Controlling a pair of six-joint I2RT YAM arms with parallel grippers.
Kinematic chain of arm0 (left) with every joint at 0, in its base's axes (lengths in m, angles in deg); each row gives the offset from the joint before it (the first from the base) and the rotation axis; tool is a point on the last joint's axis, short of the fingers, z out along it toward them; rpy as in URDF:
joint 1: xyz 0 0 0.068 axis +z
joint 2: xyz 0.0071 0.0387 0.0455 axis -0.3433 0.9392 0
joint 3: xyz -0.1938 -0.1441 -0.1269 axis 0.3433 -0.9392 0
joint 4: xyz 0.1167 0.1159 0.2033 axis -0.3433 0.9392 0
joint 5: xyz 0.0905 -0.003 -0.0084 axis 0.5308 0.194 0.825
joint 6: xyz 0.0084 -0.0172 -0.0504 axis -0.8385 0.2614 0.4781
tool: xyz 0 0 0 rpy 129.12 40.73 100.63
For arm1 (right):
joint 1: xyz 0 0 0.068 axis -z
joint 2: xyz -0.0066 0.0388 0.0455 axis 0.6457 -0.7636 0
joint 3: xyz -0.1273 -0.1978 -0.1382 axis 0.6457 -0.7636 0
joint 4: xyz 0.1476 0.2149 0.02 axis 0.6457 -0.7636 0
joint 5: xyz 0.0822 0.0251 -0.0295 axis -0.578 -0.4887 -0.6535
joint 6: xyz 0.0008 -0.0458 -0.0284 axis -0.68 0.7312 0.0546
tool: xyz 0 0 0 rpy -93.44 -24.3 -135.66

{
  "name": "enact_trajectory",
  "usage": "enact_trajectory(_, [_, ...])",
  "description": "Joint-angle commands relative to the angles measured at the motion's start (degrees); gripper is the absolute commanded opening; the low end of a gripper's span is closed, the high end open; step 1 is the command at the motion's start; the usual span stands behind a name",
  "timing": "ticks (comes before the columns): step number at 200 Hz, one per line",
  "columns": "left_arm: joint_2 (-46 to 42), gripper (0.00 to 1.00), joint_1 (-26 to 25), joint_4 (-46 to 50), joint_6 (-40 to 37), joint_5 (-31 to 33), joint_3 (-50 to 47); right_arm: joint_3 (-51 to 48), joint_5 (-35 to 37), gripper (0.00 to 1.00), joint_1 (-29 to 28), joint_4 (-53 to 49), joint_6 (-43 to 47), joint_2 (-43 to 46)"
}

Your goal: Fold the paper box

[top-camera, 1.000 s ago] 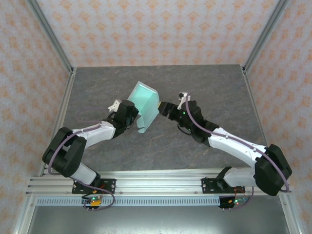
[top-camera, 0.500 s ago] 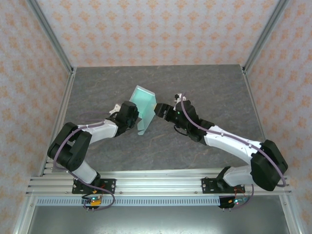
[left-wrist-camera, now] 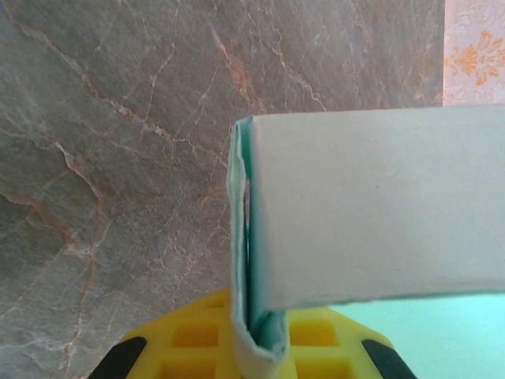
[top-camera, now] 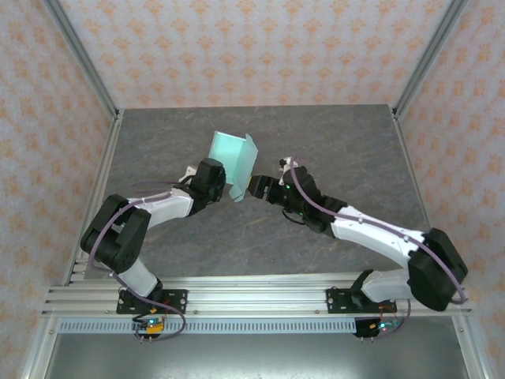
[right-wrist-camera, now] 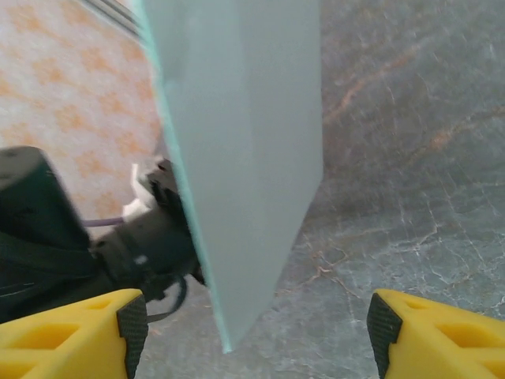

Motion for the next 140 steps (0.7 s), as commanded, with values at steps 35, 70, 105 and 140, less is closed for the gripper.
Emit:
enact_trajectory(35, [-0.5,0.0,0.19,-0.94,4.68,-0.01,-0.12,11.52,1.43,0.64,-0.73,-6.31,-0.73,-10.91])
enact_trajectory(70, [0.4,0.0,0.25,-2.91,6.05,-2.07,-0.63,14.19,3.74,0.22,-0.72,-7.85,3.75,-12.85])
enact_trajectory(105, [-1.37,0.43,0.48,-8.77,2.96,-4.07,-1.66,16.47,9.93,0.09,0.06,-15.72,15.99,-11.86])
enact_trajectory(140, [-8.19,0.94,0.86,-5.72,-7.76,-7.1,-1.98,13.57,5.5,0.09,4.94,-15.14,29.02,-6.67])
